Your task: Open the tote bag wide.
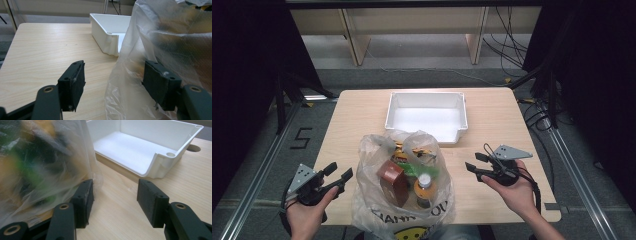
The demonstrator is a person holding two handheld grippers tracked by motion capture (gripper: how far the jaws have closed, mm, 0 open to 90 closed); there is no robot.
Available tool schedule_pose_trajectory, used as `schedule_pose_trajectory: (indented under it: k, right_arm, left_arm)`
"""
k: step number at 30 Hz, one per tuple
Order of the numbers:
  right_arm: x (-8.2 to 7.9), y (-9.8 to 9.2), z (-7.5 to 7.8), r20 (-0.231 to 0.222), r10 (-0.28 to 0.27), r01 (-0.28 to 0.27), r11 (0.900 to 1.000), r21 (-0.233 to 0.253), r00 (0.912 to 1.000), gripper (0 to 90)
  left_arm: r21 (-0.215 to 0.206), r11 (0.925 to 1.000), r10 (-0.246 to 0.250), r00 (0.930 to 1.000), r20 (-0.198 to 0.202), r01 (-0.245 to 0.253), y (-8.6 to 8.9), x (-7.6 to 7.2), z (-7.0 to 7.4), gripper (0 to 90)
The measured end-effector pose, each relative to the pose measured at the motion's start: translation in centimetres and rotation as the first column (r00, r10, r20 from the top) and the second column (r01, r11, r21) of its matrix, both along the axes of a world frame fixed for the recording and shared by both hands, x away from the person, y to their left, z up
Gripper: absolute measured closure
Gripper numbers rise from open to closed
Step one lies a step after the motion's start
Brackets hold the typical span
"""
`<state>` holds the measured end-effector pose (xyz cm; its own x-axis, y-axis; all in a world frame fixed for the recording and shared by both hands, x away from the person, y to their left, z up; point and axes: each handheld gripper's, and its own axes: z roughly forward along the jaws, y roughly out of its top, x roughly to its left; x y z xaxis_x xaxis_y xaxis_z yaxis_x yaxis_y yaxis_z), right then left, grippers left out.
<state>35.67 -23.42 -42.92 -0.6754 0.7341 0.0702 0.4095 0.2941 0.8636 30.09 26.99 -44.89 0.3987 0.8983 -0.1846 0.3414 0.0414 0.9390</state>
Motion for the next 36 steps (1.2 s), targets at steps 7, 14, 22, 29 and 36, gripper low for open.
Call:
schedule_pose_trajectory:
  k: [7, 14, 22, 29, 36]
  right_arm:
    - [-0.4, 0.1, 0.4, 0.015, 0.005, -0.005, 0.999, 0.033, 0.9999, 48.2]
    - [-0.8, 0.7, 2.0, 0.043, 0.037, -0.038, 0.999, 0.035, 0.9984, 52.0]
    - [-1.6, 3.4, 4.9, 0.119, 0.12, -0.127, 0.99, 0.054, 0.9856, 55.7]
    - [-1.9, 5.1, 7.1, 0.157, 0.169, -0.18, 0.982, 0.058, 0.973, 56.9]
    - [-1.9, 7.0, 8.6, 0.194, 0.221, -0.235, 0.971, 0.052, 0.9557, 57.2]
  left_arm:
    - [-0.014, 0.9999, 0.008, 0.9999, 0.008, -0.007, -0.1, 0.0, 0.4, 34.9]
    - [-0.044, 0.9988, -0.02, 0.9983, 0.055, 0.022, -0.1, 0.0, 2.3, 37.7]
    - [-0.071, 0.9942, -0.073, 0.9928, 0.095, 0.08, -1.3, -0.4, 6.6, 41.8]
    - [-0.061, 0.9802, -0.179, 0.9755, 0.128, 0.188, -3.5, -0.6, 10.2, 43.1]
    - [-0.04, 0.9645, -0.256, 0.9604, 0.111, 0.261, -5.8, -0.3, 11.2, 43.1]
